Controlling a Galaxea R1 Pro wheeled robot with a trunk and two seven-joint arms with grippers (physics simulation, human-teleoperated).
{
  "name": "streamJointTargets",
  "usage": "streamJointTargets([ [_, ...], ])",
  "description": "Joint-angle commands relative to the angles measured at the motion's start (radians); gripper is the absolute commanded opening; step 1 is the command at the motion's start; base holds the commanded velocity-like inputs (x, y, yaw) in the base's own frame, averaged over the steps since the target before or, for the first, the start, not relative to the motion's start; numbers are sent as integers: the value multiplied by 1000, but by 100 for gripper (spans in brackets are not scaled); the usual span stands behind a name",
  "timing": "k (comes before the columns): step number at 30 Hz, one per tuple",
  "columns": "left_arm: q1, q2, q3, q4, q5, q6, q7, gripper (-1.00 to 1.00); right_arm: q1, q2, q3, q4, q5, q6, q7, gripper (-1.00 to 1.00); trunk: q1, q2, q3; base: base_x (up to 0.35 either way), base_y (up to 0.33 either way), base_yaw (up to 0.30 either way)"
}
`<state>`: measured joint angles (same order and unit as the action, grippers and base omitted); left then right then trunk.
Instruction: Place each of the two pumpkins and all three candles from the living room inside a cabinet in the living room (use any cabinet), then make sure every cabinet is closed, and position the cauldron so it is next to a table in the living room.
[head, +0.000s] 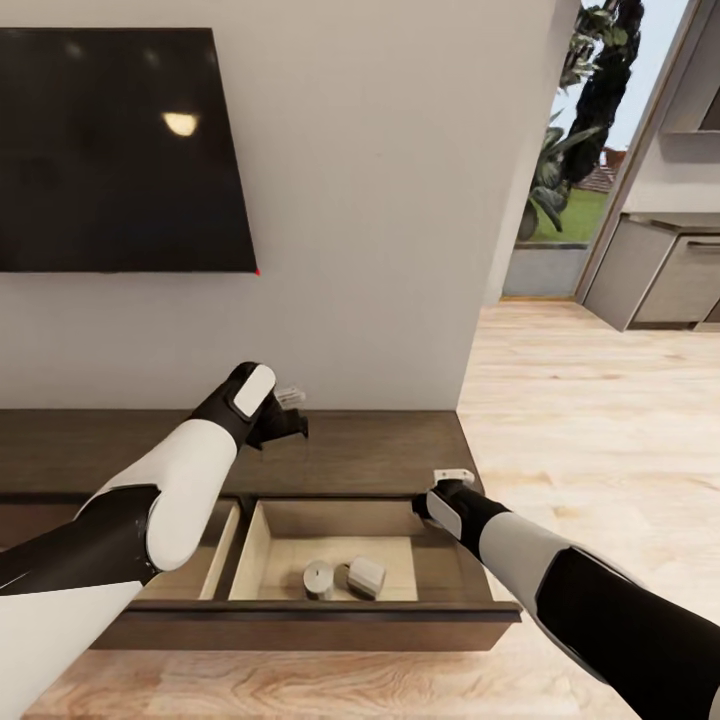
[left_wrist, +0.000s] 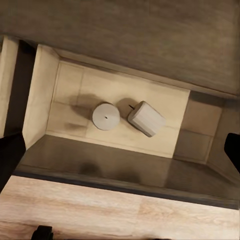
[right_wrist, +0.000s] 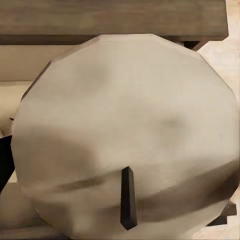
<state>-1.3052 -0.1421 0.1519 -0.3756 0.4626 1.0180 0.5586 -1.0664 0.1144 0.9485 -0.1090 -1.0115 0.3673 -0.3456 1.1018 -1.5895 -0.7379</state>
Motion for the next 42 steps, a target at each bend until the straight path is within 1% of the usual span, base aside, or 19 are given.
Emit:
streamJointTargets([
  [1, -1, -1, 4, -3, 10, 2, 10, 100, 0, 0, 9, -2, -7, 2, -6, -100, 4, -8, -4, 0, 0, 0],
  [7, -1, -1, 6, -10, 9, 2, 10, 100, 7, -1, 10, -2, -7, -6, 7, -100, 27, -50, -23, 0, 0, 0],
  [11, -1, -1, 6, -11, 9, 1, 10, 100, 13, -1, 10, -2, -6, -7, 60, -100, 42, -78, -35, 0, 0, 0],
  [14, -1, -1, 6, -11, 8, 1, 10, 100, 14, -1, 10, -1, -6, -7, 76, -100, 54, -99, -45, 0, 0, 0],
  [24, -1, -1, 6, -11, 8, 1, 10, 100, 35, 1, 12, -2, -6, -7, 83, -100, 92, -169, -76, 0, 0, 0],
  [42, -1, -1, 6, -11, 8, 1, 10, 100, 37, 1, 10, -3, -6, 2, 83, -100, 161, -295, -133, 0, 0, 0],
])
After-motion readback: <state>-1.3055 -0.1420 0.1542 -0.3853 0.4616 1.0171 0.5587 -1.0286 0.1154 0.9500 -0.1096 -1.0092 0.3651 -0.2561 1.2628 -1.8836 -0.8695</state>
